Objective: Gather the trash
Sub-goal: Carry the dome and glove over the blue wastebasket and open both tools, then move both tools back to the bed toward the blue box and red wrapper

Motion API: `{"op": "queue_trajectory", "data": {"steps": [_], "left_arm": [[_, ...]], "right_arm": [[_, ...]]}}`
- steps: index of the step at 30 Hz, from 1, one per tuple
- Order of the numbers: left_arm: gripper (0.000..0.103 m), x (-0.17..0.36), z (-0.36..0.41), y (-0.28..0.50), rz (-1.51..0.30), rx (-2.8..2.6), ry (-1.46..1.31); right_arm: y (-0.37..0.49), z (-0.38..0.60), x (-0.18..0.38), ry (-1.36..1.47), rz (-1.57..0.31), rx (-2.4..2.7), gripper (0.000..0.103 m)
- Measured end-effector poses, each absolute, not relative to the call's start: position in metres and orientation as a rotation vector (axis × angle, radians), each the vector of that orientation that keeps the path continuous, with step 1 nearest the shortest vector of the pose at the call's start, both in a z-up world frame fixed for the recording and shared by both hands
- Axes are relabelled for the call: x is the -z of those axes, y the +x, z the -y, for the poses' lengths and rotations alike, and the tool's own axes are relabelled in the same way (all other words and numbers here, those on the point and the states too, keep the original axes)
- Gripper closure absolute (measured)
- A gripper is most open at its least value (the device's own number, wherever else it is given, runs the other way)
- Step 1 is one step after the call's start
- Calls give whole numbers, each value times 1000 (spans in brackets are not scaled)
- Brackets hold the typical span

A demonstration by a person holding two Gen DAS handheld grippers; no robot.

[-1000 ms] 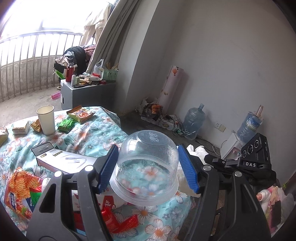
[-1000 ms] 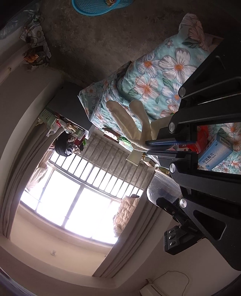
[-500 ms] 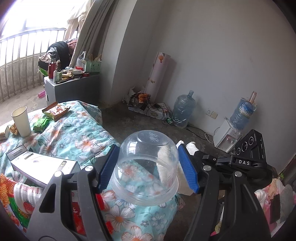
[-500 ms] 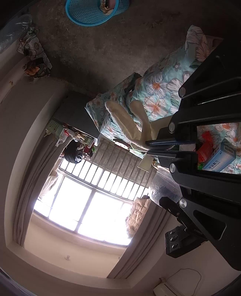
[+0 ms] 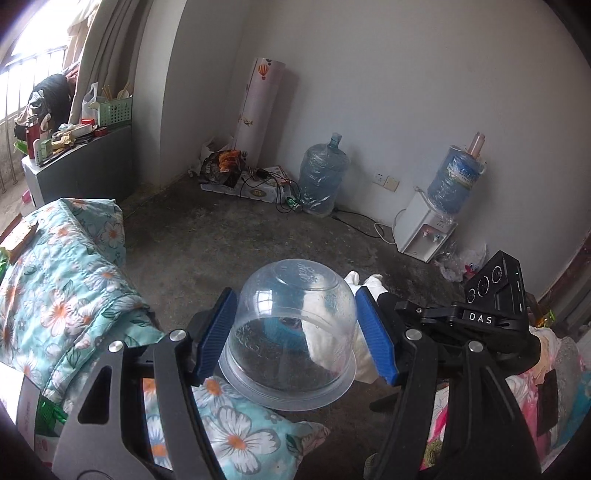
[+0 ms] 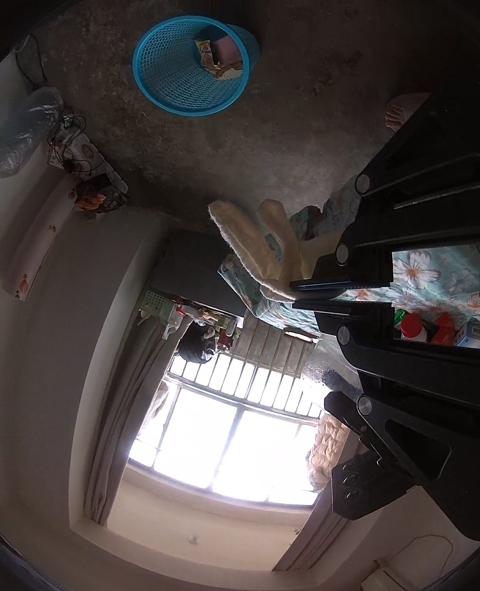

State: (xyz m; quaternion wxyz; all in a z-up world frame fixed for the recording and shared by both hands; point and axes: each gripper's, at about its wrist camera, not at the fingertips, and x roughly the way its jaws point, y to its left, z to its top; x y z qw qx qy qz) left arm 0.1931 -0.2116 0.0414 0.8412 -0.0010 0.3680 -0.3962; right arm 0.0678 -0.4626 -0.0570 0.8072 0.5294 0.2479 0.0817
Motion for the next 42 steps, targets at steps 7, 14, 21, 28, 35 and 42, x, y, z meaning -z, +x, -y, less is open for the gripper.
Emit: {"op": "queue_trajectory", "data": {"steps": [7, 14, 21, 28, 35, 42], "left_arm": [[41, 2, 302, 237, -878, 949, 3], [40, 49, 384, 274, -900, 982, 70], [25, 102, 440, 313, -973, 915, 64], [24, 92, 422, 311, -951, 920, -1], [24, 32, 377, 286, -839, 954, -38], [21, -32, 313, 222, -783, 895, 13]], "right_arm": [[85, 534, 98, 1176, -561, -4, 98], [134, 596, 152, 1221, -630, 115, 98], [168, 653, 220, 1257, -737, 347, 68], [144, 646, 242, 1252, -754, 412, 68], [120, 600, 197, 1131, -719, 391, 68], [94, 530, 112, 851, -672, 347, 41]]}}
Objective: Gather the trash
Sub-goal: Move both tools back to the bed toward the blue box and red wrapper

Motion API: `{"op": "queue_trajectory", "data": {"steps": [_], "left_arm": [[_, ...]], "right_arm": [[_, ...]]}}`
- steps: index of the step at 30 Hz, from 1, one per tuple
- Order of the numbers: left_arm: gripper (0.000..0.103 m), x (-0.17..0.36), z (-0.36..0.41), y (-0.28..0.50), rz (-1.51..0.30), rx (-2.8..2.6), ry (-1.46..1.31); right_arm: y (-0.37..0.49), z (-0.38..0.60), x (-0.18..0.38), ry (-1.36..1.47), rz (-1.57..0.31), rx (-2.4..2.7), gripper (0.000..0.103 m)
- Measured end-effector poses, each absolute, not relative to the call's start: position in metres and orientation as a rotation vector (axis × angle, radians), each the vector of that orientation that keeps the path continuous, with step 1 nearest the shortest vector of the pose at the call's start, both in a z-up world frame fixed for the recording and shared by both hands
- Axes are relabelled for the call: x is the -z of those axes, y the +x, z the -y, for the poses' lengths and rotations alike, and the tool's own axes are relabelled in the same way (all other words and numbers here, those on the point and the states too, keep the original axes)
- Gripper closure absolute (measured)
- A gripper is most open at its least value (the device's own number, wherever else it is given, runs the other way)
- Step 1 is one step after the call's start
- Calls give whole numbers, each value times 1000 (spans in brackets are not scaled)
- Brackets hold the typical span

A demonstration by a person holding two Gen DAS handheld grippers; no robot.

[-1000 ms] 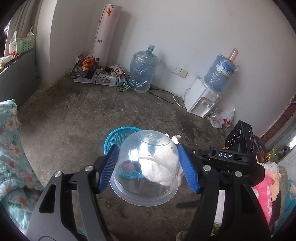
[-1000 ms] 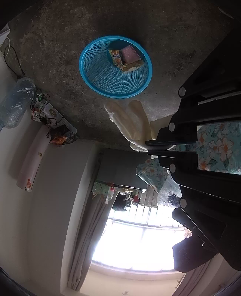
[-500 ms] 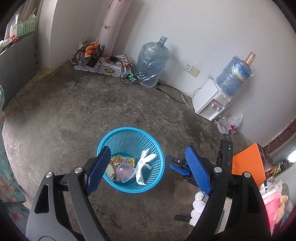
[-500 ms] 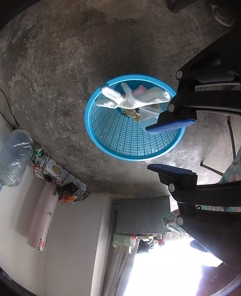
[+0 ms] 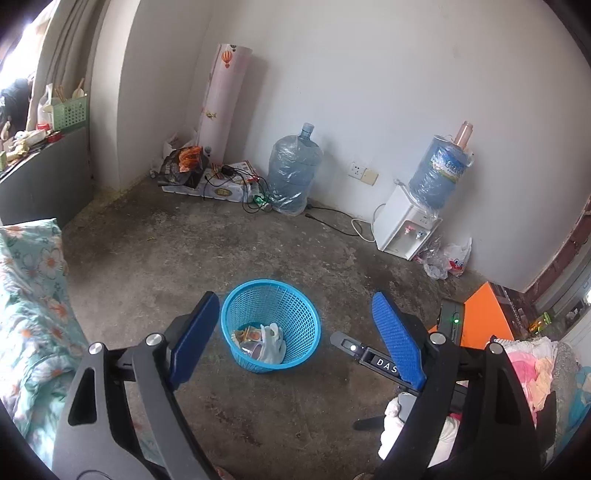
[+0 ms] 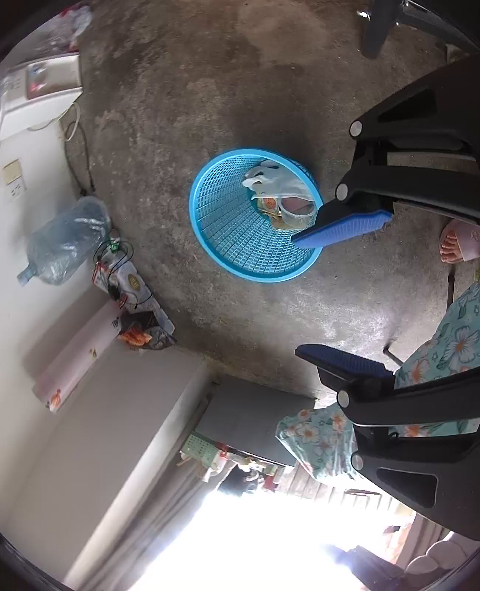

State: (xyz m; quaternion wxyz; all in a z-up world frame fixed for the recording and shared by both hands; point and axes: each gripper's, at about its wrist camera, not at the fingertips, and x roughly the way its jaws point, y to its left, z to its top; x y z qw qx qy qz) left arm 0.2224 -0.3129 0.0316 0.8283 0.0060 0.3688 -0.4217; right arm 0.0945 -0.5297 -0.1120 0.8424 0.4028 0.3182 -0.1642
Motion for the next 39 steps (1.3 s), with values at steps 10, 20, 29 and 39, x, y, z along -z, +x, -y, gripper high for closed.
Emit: {"op": "queue_trajectory", "data": {"steps": [10, 20, 29, 39], "left_arm": [[20, -52, 185, 127, -695, 766, -57], [20, -39, 51, 61, -676, 662, -58], [20, -13, -67, 5, -726, 516, -176], [20, 36, -146, -4, -826, 358, -485]], "right_arm": [[68, 442, 36, 488, -627, 396, 9], [66, 347, 1, 410, -657, 85, 9], [78, 272, 8, 402, -750, -161, 9], [89, 204, 23, 415, -858, -366, 9]]}}
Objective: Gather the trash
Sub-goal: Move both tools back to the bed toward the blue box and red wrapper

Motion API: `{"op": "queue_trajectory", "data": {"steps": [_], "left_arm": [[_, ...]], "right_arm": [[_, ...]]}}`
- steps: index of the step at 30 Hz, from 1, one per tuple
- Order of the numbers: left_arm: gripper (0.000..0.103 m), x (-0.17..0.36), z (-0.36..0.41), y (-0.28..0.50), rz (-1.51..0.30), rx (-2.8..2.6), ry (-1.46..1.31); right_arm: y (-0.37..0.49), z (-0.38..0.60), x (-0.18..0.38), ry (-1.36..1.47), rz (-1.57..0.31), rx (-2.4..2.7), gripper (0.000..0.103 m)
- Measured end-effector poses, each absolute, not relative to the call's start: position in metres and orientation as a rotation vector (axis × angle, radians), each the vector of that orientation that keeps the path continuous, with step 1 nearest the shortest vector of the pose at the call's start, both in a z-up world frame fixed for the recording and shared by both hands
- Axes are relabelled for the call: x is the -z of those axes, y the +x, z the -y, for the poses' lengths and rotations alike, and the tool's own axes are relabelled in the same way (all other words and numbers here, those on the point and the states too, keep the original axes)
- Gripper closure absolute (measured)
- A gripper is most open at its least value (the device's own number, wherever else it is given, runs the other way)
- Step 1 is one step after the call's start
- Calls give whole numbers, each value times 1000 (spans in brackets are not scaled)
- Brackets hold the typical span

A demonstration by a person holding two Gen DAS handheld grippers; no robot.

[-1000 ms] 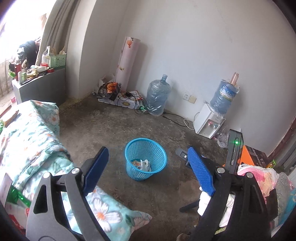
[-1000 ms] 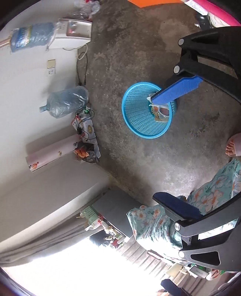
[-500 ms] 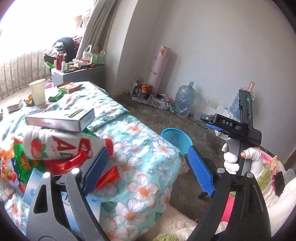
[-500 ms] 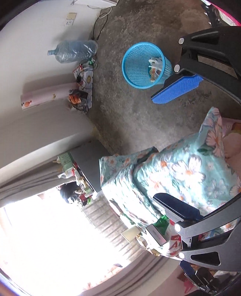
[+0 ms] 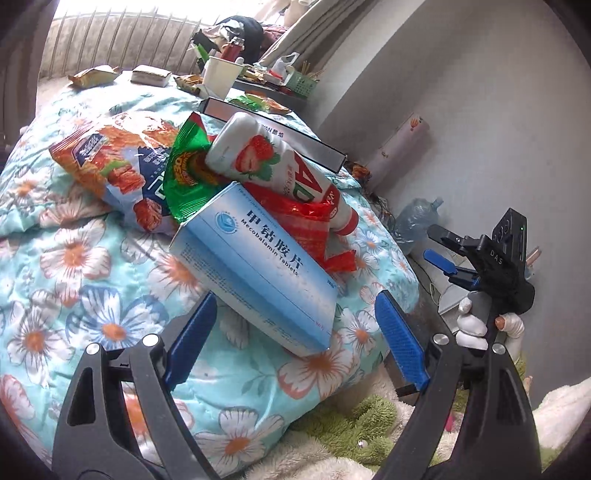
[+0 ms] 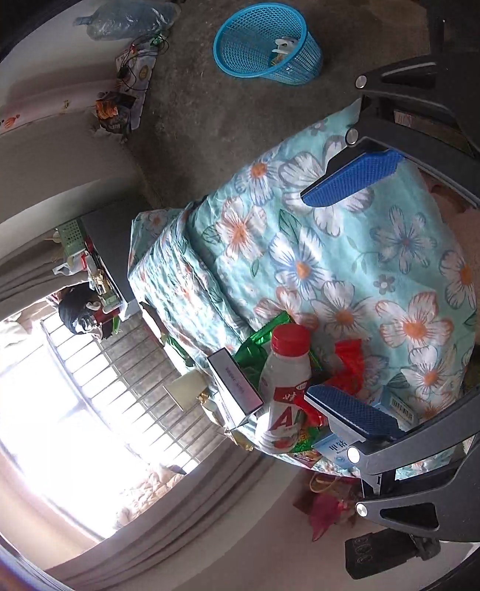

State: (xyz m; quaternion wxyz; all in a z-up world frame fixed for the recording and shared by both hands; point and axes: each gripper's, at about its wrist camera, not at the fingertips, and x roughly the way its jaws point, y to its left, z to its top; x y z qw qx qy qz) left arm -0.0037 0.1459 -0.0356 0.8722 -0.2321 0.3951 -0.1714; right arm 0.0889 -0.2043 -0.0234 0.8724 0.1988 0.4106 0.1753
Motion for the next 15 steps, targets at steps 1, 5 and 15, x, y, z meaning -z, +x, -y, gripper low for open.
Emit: {"op": "queue_trajectory", "data": {"steps": [1, 5, 15], "left_arm": [[22, 40, -150, 0, -825, 364, -518], [30, 52, -155, 11, -827, 381, -587], [41, 74, -160, 23, -820, 420, -723]], "right_arm": [[89, 199, 24, 416, -869, -384, 9], [88, 186, 27, 410, -899, -416, 9], [86, 164, 38, 411, -962, -476, 9]]}}
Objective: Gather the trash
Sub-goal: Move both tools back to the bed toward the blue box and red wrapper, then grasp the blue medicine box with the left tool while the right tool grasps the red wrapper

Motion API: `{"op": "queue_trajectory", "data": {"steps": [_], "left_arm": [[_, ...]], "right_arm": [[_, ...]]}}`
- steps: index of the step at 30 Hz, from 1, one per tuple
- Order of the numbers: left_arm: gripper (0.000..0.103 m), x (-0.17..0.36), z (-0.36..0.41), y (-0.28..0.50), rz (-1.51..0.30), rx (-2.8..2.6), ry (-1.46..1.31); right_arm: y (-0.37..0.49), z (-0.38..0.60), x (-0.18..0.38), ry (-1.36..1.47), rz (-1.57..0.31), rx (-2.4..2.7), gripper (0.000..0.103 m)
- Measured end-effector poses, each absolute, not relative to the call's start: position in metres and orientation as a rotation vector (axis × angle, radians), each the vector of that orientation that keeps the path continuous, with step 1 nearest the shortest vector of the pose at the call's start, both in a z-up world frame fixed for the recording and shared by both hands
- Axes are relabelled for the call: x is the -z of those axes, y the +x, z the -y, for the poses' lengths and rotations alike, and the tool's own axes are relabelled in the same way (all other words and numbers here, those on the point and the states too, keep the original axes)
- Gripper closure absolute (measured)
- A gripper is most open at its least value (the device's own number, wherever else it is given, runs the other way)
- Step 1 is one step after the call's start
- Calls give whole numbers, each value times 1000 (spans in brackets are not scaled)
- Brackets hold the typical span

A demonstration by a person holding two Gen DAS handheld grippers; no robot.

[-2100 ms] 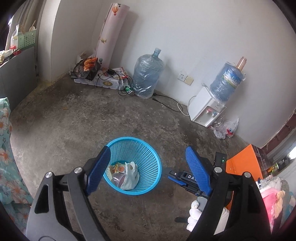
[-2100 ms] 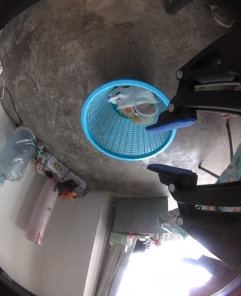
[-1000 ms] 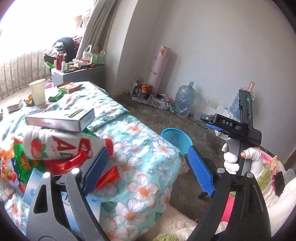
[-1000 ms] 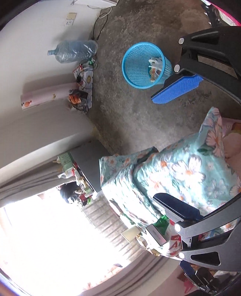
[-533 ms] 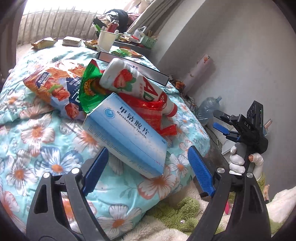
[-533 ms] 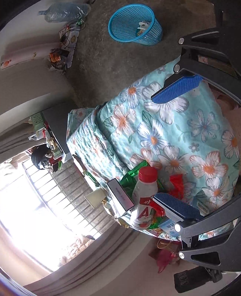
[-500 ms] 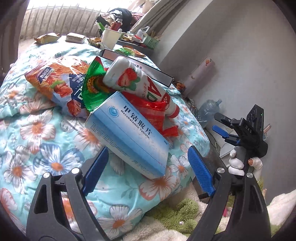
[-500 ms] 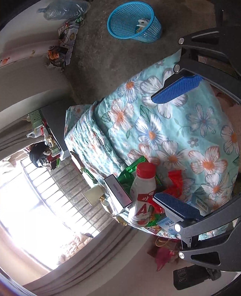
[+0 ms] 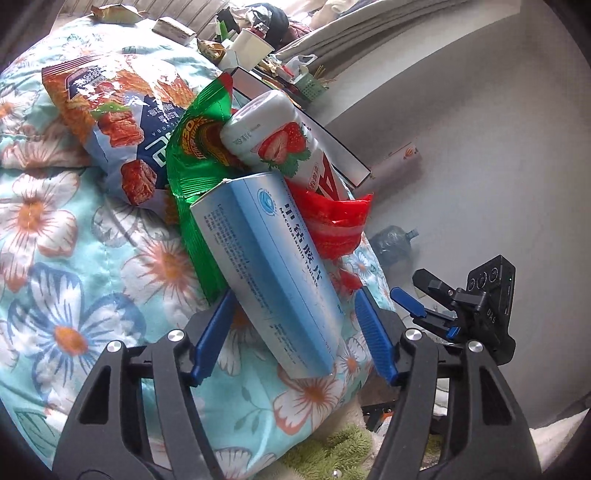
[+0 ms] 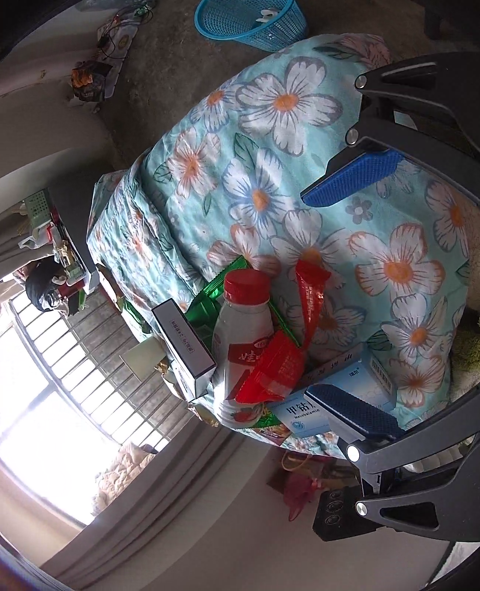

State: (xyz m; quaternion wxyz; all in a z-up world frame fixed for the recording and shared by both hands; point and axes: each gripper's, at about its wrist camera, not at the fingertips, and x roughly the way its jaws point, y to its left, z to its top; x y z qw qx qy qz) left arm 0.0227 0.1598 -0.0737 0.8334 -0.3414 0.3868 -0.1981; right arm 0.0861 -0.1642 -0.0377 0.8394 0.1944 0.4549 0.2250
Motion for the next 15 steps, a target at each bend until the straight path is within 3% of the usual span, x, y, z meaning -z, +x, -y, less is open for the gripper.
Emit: {"op": "queue_trajectory", "data": {"steps": [6, 15], "left_arm": [[42, 79, -165, 22, -810, 479, -798], [42, 82, -160, 25, -801, 522, -821]], "right_arm": [[87, 143, 45, 396, -998, -539, 14], [91, 115, 81, 521, -1138, -695, 49]]}}
